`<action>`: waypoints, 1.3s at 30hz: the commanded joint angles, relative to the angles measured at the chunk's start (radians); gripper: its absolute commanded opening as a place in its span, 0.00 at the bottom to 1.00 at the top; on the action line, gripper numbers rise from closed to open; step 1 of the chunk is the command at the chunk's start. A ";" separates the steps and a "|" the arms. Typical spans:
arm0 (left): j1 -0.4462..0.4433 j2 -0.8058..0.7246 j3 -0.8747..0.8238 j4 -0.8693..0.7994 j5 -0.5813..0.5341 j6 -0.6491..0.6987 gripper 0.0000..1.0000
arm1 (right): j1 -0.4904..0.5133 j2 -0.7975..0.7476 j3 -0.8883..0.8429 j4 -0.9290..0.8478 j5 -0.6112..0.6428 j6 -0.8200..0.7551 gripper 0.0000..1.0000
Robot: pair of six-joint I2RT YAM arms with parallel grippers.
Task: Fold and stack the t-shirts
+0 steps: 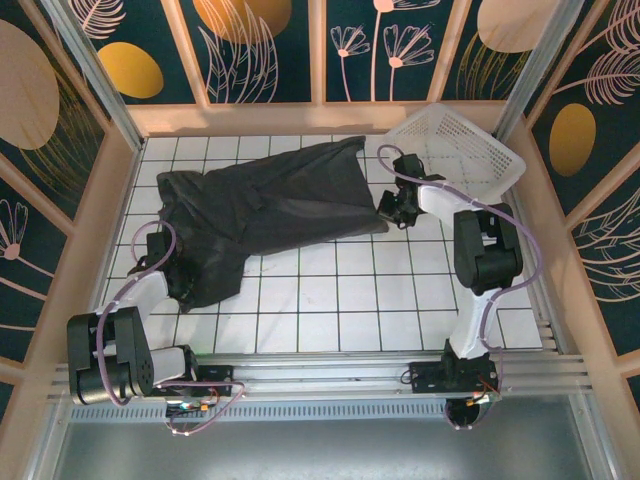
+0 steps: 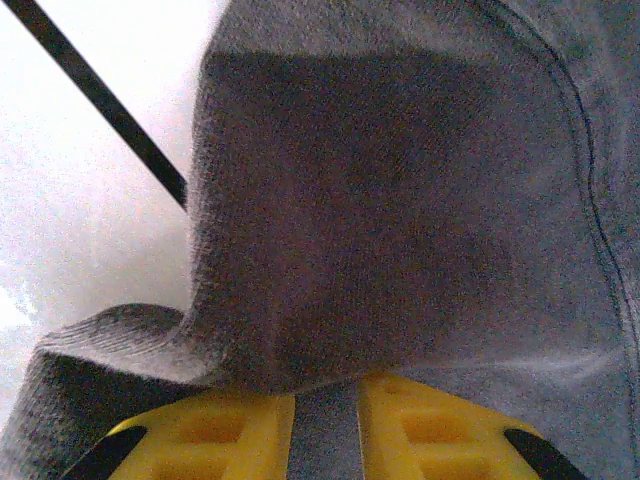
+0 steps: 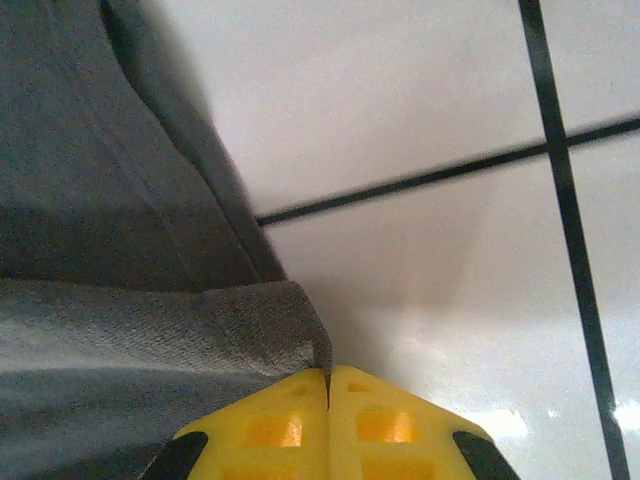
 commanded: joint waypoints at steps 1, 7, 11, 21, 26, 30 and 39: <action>-0.001 0.010 0.017 -0.102 -0.093 0.033 0.24 | -0.010 -0.078 -0.065 -0.066 0.038 0.025 0.00; -0.001 -0.003 0.026 -0.190 -0.224 0.031 0.22 | -0.020 -0.051 -0.050 -0.054 0.024 0.003 0.00; 0.001 -0.019 0.046 -0.210 -0.266 0.037 0.21 | -0.020 -0.065 -0.029 -0.077 0.042 0.017 0.26; 0.001 -0.068 0.110 -0.212 -0.197 0.018 0.28 | 0.035 -0.274 -0.208 -0.060 0.085 0.228 0.42; 0.000 -0.068 0.199 -0.206 -0.167 -0.011 0.35 | 0.065 -0.232 -0.224 -0.020 0.040 0.342 0.44; -0.001 -0.047 0.237 -0.145 -0.104 -0.087 0.37 | 0.068 -0.179 -0.213 -0.006 0.039 0.396 0.43; -0.019 -0.026 0.310 -0.137 -0.049 -0.110 0.37 | 0.081 -0.095 -0.187 -0.024 0.032 0.448 0.43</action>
